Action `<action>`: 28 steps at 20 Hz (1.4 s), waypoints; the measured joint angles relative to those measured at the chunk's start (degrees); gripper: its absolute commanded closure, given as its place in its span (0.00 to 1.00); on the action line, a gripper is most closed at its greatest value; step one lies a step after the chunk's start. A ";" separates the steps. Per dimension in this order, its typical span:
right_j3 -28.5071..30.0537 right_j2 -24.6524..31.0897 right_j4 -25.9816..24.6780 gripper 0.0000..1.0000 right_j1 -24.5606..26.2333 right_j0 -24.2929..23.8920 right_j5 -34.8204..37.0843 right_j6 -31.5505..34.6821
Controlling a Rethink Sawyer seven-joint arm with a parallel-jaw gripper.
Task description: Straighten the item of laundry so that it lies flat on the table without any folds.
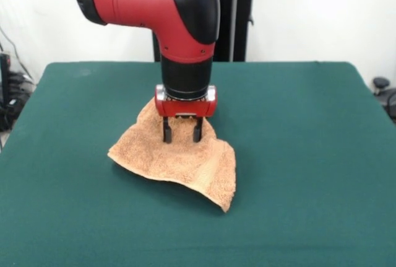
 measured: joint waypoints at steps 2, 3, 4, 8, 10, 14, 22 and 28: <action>0.86 0.03 0.02 0.00 -0.17 -0.38 -1.75 0.00; 1.62 0.05 0.04 0.00 -0.38 -0.81 -2.89 0.00; 2.20 0.06 0.04 0.00 -0.55 -1.14 -3.62 0.00; 3.61 0.05 0.04 0.00 -0.90 -1.76 -5.45 0.00; 4.06 0.04 0.04 0.00 -0.97 -1.85 -6.41 0.00; 4.77 -0.05 0.05 0.00 -0.97 -1.85 -8.35 0.00; 6.80 -0.59 -0.63 0.00 -1.06 -1.77 -13.87 0.00; 8.57 -1.91 -1.18 0.00 -1.07 -0.89 -19.47 0.00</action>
